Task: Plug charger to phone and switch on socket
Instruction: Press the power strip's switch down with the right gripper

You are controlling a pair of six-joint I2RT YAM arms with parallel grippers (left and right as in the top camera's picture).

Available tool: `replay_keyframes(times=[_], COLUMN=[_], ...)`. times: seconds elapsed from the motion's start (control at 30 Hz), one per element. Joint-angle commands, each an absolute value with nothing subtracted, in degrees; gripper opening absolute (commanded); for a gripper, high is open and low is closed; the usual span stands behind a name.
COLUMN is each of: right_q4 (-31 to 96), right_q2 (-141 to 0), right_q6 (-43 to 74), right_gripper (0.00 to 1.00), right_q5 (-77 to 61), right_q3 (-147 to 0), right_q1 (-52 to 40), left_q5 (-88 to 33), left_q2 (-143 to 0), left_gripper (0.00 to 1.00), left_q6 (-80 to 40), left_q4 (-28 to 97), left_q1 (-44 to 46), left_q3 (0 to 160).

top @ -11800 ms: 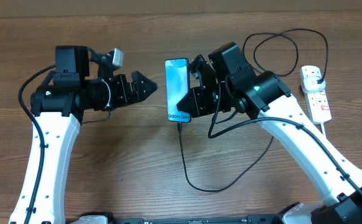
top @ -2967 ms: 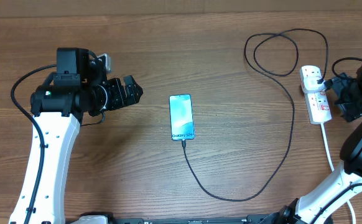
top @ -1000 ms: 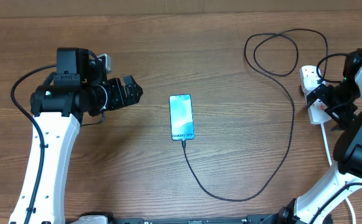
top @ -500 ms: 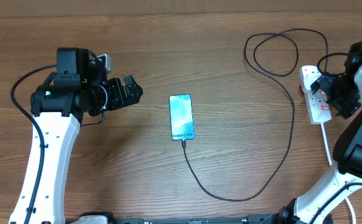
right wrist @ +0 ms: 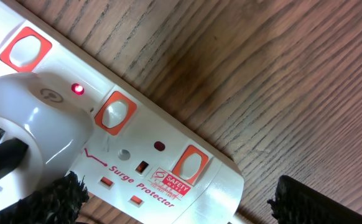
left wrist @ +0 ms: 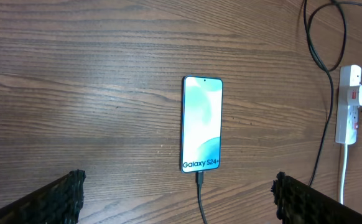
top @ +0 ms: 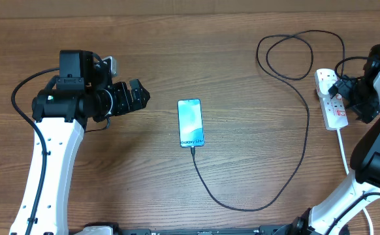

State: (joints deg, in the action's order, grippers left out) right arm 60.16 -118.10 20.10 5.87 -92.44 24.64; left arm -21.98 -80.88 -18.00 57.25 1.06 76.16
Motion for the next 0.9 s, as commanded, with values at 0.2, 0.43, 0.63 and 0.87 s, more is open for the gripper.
replay_keyframes(times=[0.2, 0.43, 0.63, 0.87], right_q4=[52.9, 52.9, 52.9, 52.9], right_q2=[-116.4, -116.4, -116.4, -116.4], right_q6=[23.5, 23.5, 23.5, 23.5], right_gripper=[1.0, 1.0, 1.0, 1.0], right_q5=[4.2, 4.2, 4.2, 4.2], right_q3=[-94.1, -94.1, -94.1, -94.1], right_q1=[23.7, 23.7, 23.7, 23.7], left_q5=[-20.3, -20.3, -20.3, -20.3], left_q2=[-80.0, -80.0, -80.6, -80.6], left_gripper=[1.0, 1.0, 1.0, 1.0], left_q6=[-17.8, -17.8, -17.8, -17.8], left_q4=[57.0, 57.0, 57.0, 57.0], left_q1=[1.4, 1.4, 1.4, 1.4], left_q3=[77.0, 77.0, 77.0, 77.0])
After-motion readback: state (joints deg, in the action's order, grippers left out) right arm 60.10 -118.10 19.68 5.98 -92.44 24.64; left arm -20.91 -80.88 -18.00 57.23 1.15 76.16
